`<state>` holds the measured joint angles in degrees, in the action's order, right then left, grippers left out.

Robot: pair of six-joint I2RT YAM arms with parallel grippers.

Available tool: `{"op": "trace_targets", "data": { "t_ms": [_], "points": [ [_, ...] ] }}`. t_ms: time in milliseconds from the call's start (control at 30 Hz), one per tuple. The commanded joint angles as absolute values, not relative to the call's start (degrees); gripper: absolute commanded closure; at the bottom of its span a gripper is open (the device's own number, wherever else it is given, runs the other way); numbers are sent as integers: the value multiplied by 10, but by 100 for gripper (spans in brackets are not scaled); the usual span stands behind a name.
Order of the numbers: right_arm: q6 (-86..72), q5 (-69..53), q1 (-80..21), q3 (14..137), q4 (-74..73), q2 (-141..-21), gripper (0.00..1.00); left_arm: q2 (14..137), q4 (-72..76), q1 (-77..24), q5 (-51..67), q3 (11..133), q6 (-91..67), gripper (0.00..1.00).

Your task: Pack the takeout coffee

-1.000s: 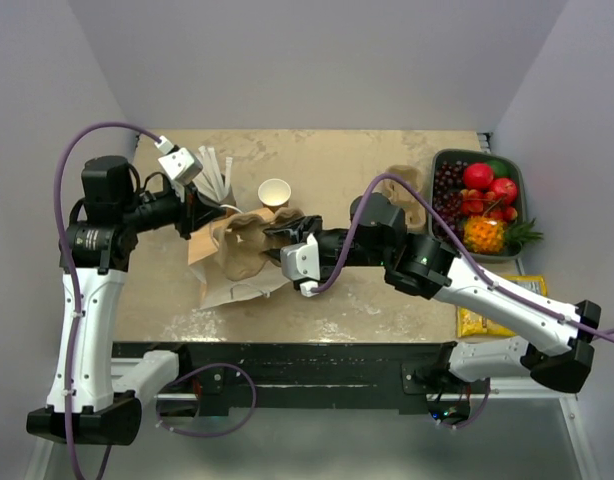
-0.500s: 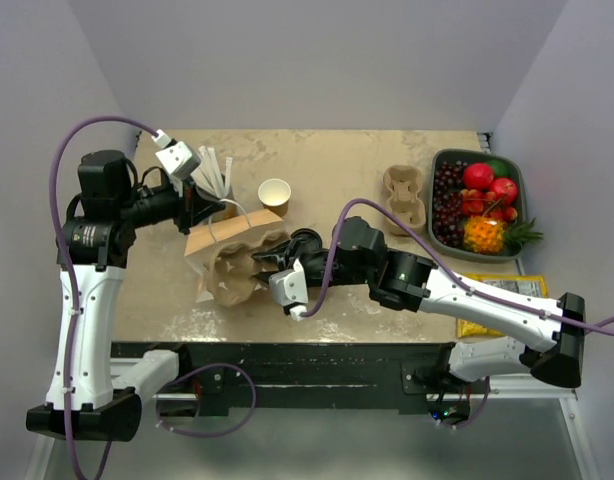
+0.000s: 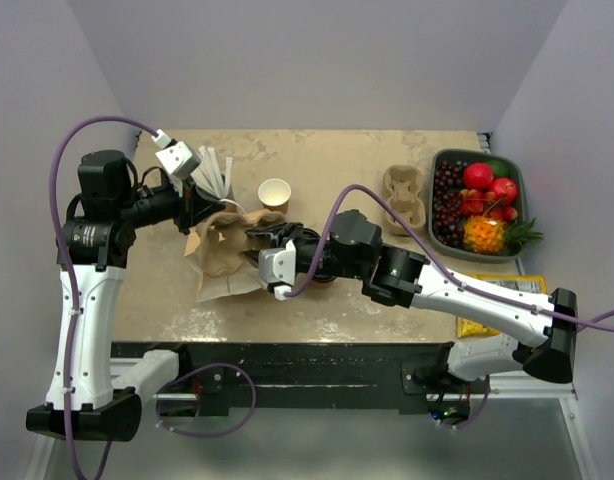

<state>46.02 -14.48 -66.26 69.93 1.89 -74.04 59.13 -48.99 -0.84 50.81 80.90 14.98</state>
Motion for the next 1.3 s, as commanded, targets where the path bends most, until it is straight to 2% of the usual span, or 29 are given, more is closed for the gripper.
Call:
{"op": "trace_targets", "data": {
  "t_ms": [0,567,767,1067,1267],
  "points": [
    [474,-82,-667,715,45,-750,91,586,-488,-11,526,825,128,100],
    [624,-1,-745,650,33,-741,92,585,-461,-10,537,835,87,100],
    [603,-1,-747,664,9,-737,93,585,-461,-10,536,831,85,100],
    [440,29,-747,748,-78,-775,92,567,-453,-10,544,818,71,100],
    [459,39,-750,771,-123,-801,92,560,-430,-10,560,818,48,100]
  ]
}}
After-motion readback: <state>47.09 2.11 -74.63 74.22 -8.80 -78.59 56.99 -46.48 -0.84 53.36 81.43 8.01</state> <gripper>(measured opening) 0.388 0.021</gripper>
